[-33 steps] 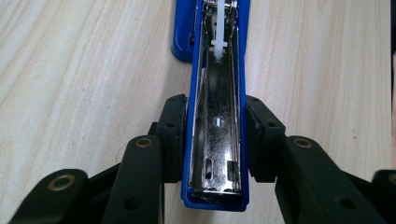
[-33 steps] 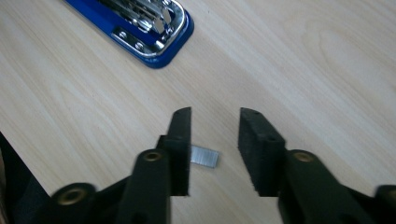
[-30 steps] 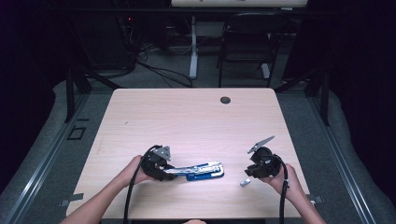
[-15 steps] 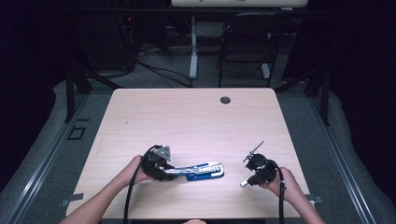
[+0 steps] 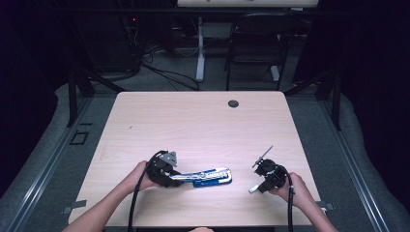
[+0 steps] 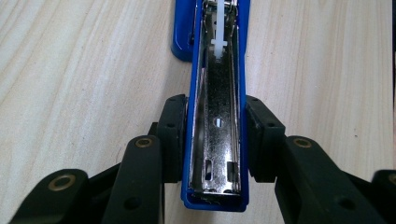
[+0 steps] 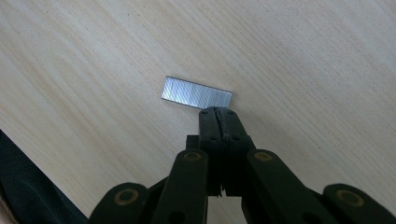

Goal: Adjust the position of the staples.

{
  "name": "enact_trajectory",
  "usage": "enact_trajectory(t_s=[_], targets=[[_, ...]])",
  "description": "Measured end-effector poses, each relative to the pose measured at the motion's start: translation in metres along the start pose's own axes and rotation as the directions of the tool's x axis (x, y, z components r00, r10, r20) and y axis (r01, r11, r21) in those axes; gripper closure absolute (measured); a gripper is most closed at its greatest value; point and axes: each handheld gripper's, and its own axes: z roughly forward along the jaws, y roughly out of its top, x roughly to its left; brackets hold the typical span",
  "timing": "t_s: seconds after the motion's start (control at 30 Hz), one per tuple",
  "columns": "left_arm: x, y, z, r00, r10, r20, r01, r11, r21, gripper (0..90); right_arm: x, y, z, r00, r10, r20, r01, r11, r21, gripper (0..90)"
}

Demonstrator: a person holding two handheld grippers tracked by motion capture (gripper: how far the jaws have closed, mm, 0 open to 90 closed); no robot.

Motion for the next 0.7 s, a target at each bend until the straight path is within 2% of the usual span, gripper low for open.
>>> enact_trajectory(t_s=[0.07, 0.1, 0.13, 0.17, 0.2, 0.37, 0.47, 0.7], targets=[[0.0001, 0.0, 0.0, 1.0, 0.0, 0.0, 0.0, 1.0, 0.0, 63.7, 0.0005, 0.0002, 0.0003, 1.0, 0.003, -0.002, -0.003, 1.0, -0.004, 90.0], [0.0002, 0.0, 0.0001, 1.0, 0.001, 0.001, -0.001, 1.0, 0.001, 63.8, 0.0037, -0.0013, 0.005, 0.9988, 0.048, -0.01, -0.049, 0.997, -0.068, 90.0], [0.0001, 0.0001, 0.0002, 1.0, 0.001, 0.0, -0.001, 1.0, 0.001, 63.8, 0.0046, -0.0014, 0.0061, 0.9982, 0.059, -0.012, -0.06, 0.995, -0.081, 90.0], [0.0001, 0.0001, 0.0002, 1.0, 0.001, 0.0, -0.001, 1.0, 0.001, 63.8, 0.0046, -0.0014, 0.0061, 0.9982, 0.059, -0.012, -0.06, 0.995, -0.081, 90.0], [0.0, 0.0001, 0.0001, 1.0, 0.002, 0.0, -0.002, 1.0, 0.002, 63.8, 0.0007, 0.0022, -0.0002, 1.0, -0.006, 0.007, 0.006, 1.0, 0.006, 90.0], [0.0, 0.0004, -0.0001, 1.0, 0.006, -0.004, -0.006, 0.9999, 0.009, 63.8, 0.0007, 0.0013, 0.0001, 1.0, -0.008, 0.002, 0.008, 1.0, 0.017, 90.0], [0.0002, 0.0005, 0.0001, 1.0, 0.004, -0.001, -0.004, 0.9999, 0.012, 63.9, 0.0021, 0.0015, 0.0021, 0.9999, 0.01, 0.005, -0.01, 1.0, -0.012, 90.0], [0.0002, 0.0005, 0.0003, 1.0, 0.005, -0.001, -0.005, 0.9999, 0.011, 63.9, 0.0031, 0.0042, 0.0026, 0.9995, 0.01, 0.029, -0.009, 1.0, -0.02, 89.8]])
